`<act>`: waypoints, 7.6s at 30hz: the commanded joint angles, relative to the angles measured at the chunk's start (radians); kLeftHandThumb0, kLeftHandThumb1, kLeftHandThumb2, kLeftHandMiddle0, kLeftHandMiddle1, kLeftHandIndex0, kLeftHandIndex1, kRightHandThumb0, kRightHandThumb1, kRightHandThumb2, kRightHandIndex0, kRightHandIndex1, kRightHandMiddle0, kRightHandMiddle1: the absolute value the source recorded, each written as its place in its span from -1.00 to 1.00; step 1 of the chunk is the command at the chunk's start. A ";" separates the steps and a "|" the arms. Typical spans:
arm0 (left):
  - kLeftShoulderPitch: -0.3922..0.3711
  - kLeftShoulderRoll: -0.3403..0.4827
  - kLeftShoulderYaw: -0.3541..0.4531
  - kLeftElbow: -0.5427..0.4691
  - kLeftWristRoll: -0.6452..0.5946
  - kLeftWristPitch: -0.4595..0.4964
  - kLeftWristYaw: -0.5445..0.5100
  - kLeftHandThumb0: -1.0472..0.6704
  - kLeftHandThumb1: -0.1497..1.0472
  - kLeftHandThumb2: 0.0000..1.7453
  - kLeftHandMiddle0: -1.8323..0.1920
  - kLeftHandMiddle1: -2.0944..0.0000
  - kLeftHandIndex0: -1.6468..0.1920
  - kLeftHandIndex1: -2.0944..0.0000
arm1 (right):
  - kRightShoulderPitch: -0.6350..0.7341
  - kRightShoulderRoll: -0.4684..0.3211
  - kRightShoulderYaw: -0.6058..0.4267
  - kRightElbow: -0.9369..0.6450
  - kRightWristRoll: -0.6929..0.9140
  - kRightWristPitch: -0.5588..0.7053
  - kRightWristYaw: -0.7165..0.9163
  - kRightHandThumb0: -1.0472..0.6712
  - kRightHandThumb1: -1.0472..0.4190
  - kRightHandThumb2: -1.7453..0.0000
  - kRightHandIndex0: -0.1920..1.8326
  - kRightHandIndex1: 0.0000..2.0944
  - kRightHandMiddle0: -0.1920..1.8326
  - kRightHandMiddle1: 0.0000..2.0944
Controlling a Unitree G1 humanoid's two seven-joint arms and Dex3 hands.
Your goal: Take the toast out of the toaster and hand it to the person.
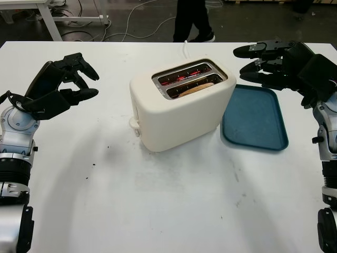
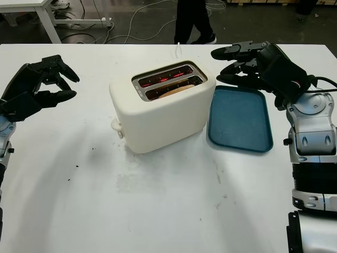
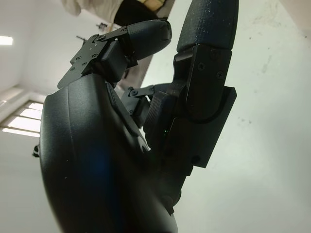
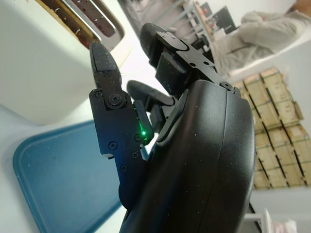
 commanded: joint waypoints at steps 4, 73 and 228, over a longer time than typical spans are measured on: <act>-0.008 0.001 -0.001 -0.003 0.000 -0.002 -0.001 -1.00 0.79 -0.72 0.20 -0.30 0.31 -0.30 | -0.011 0.001 -0.001 -0.005 0.003 -0.013 -0.004 -0.19 -0.74 1.00 -0.40 -0.08 -0.04 -0.97; -0.003 0.001 0.003 0.003 -0.003 -0.013 0.001 -1.00 0.79 -0.72 0.19 -0.28 0.30 -0.28 | -0.006 0.003 -0.004 -0.012 0.008 -0.005 -0.002 -0.21 -0.74 1.00 -0.41 -0.09 -0.05 -0.96; 0.006 0.000 0.011 -0.018 -0.007 0.003 0.013 -1.00 0.79 -0.72 0.20 -0.30 0.32 -0.31 | -0.412 0.024 0.351 0.281 -0.380 -0.500 0.080 -0.42 -0.48 0.98 -0.07 -0.45 0.05 -0.91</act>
